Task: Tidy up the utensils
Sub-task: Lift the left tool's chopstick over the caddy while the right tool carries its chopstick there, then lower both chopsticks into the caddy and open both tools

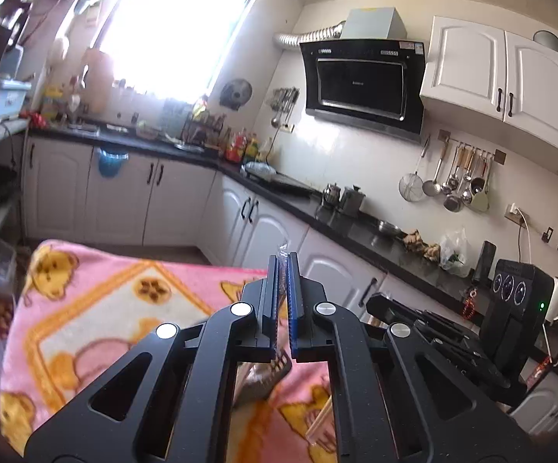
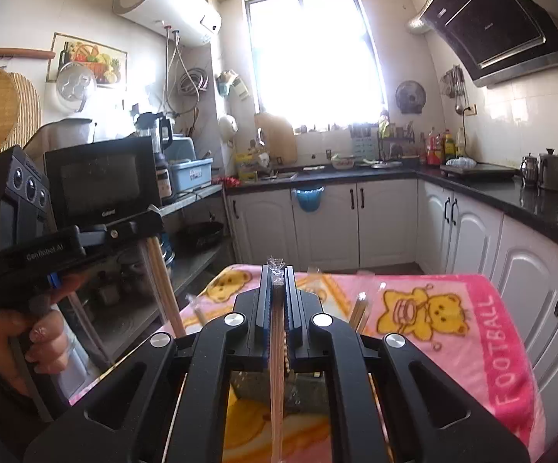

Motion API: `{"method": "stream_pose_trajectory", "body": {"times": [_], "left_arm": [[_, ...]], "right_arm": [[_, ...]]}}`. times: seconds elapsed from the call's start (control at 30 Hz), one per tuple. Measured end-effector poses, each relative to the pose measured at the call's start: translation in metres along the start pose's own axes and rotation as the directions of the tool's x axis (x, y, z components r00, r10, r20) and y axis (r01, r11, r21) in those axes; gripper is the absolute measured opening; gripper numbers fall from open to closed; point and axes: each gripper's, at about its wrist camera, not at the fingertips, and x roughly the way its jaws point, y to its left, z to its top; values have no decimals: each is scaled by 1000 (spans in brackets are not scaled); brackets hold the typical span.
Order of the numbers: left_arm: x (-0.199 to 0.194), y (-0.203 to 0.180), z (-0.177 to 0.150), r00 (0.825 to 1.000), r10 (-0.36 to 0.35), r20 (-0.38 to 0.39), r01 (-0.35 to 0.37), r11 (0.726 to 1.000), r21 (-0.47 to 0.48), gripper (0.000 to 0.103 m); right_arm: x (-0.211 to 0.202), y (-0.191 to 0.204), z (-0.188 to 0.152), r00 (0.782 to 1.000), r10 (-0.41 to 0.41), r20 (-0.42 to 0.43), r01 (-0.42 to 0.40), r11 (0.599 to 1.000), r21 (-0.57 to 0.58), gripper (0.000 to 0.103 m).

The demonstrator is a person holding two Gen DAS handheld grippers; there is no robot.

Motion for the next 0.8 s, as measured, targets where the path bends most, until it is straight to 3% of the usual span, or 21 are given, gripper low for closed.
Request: {"method": "stream_pose_trajectory", "body": {"times": [0.43,0.8], "left_arm": [[11,-1,54,996,10,93,-13,999,33,2],[35,-3,69,991,35,127,-43,998,56,2]], "right_arm": [[14,-9,47,992,-20,124,25,999,-39,6],[44,-17,69,984,-36,175,49,997,-68,6]]}}
